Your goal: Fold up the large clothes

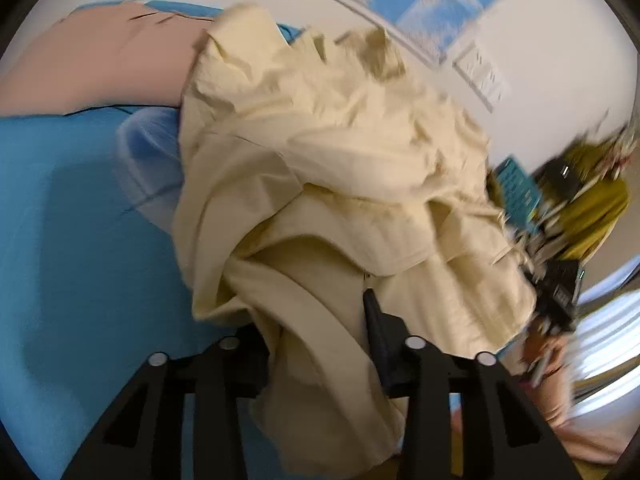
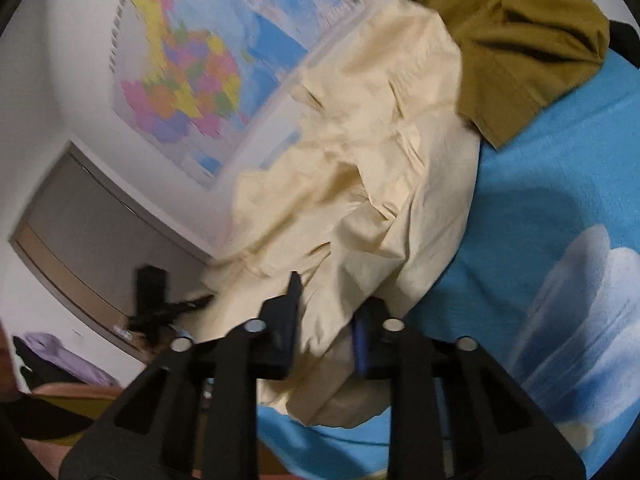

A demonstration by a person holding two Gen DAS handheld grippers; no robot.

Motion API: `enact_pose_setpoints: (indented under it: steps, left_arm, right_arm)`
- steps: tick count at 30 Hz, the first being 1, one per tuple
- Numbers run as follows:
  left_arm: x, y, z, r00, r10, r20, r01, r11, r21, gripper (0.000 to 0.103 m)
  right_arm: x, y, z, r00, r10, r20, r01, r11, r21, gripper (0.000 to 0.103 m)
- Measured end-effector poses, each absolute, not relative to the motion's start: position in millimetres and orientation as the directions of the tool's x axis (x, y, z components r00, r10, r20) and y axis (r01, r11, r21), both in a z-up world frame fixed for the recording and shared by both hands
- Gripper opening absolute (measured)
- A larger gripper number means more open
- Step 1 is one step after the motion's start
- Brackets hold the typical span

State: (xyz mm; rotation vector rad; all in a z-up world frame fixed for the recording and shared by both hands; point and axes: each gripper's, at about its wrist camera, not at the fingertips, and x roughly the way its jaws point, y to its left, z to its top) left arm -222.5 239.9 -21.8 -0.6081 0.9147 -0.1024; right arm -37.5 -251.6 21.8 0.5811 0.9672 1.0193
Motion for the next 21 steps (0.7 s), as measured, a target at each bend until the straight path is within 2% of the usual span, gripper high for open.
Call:
enact_pose_setpoints:
  steps: [5, 7, 9, 12, 15, 17, 18, 20, 21]
  left_arm:
    - [-244, 251, 27, 0.701, -0.363, -0.614, -0.109, 0.796, -0.595, 0.027]
    - [-251, 254, 36, 0.708, -0.357, -0.610, -0.105, 0.800, -0.591, 0.027]
    - [-254, 258, 32, 0.693, -0.352, -0.630, -0.123, 0.802, -0.584, 0.028]
    - [-251, 262, 3, 0.637, -0.320, -0.702, -0.196, 0.813, -0.548, 0.031]
    - [-249, 265, -25, 0.594, -0.314, -0.741, -0.241, 0.809, -0.536, 0.033]
    - [-248, 265, -33, 0.598, -0.316, -0.737, -0.234, 0.810, -0.537, 0.042]
    - [-248, 265, -35, 0.599, -0.312, -0.737, -0.233, 0.813, -0.534, 0.047]
    - [-245, 261, -36, 0.600, -0.333, -0.727, -0.200, 0.818, -0.539, 0.063]
    - [-246, 259, -36, 0.601, -0.338, -0.724, -0.180, 0.825, -0.535, 0.066]
  right_arm:
    - [-61, -261, 85, 0.229, 0.936, -0.267, -0.552, 0.351, 0.756, 0.011]
    - [-65, -261, 90, 0.227, 0.932, -0.281, -0.569, 0.361, 0.739, 0.011]
    - [-66, -261, 76, 0.200, 0.922, -0.333, -0.537, 0.387, 0.749, 0.013]
    - [-67, -262, 45, 0.170, 0.888, -0.426, -0.475, 0.453, 0.754, 0.021]
    - [-75, -263, 18, 0.134, 0.867, -0.479, -0.431, 0.487, 0.760, 0.042]
    - [-80, -266, 11, 0.124, 0.872, -0.474, -0.423, 0.479, 0.769, 0.061]
    - [-82, -266, 9, 0.128, 0.868, -0.480, -0.422, 0.485, 0.766, 0.061]
    - [-84, -265, 6, 0.126, 0.857, -0.499, -0.426, 0.501, 0.753, 0.064]
    - [-85, -265, 6, 0.128, 0.860, -0.493, -0.431, 0.496, 0.754, 0.064]
